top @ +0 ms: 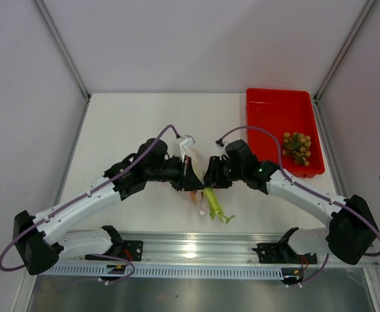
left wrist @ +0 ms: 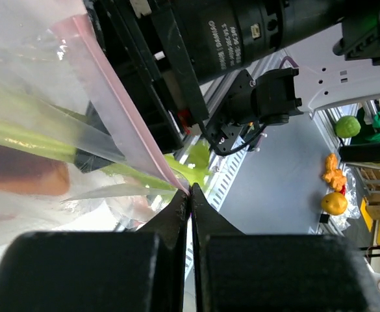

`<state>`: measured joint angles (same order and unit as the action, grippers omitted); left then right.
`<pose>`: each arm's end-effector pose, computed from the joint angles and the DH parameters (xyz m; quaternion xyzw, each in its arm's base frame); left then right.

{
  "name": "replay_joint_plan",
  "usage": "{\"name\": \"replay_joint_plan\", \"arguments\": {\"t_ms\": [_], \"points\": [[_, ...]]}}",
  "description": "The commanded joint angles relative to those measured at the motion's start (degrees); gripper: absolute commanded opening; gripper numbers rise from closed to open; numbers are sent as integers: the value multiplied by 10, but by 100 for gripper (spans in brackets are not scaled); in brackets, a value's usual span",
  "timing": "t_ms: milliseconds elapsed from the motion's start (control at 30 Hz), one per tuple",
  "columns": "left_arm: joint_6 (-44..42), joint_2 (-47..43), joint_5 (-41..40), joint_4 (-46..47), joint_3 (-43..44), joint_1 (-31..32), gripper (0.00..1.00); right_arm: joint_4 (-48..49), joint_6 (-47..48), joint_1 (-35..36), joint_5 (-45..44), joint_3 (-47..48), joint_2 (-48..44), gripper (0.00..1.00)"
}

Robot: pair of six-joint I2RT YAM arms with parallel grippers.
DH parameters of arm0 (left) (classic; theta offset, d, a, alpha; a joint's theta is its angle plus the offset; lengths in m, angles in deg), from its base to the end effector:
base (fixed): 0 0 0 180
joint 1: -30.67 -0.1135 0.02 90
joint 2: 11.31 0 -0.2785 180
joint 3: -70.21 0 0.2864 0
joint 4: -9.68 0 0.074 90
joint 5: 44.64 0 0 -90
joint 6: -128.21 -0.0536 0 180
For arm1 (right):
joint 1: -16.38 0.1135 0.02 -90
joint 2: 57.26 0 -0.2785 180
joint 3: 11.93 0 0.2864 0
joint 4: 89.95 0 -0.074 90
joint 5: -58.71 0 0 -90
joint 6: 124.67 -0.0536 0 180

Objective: Place the food in the zip-top bag and seal the zipper
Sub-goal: Place the fake vegetable in the zipper food storage bag.

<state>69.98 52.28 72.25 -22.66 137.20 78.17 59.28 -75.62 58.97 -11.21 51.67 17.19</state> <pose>0.1771 -0.2292 0.3210 0.2316 0.8137 -0.4694 0.2527 0.2228 0.2298 0.2453 -0.0843 0.8971 0.3874 0.1950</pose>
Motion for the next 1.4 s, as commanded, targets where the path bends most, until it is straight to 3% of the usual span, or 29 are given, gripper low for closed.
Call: {"name": "replay_joint_plan", "arguments": {"t_ms": [0,133,433,767,933,1167,1367], "points": [[19,-22,30,16,-1,8,1,72,51,0,-38,2,-1,45],[19,-19,21,18,-1,8,1,45,55,1,-29,7,-8,59],[23,14,18,37,12,8,0,-108,83,14,-35,-16,-124,61],[18,29,21,30,28,8,0,-136,123,36,10,-49,-150,61],[16,26,18,19,35,8,1,-93,122,50,16,-73,-114,57],[17,26,22,16,36,8,1,-49,112,76,24,-79,-68,42],[20,29,25,23,26,8,1,-8,108,83,41,-78,-56,40]]}}
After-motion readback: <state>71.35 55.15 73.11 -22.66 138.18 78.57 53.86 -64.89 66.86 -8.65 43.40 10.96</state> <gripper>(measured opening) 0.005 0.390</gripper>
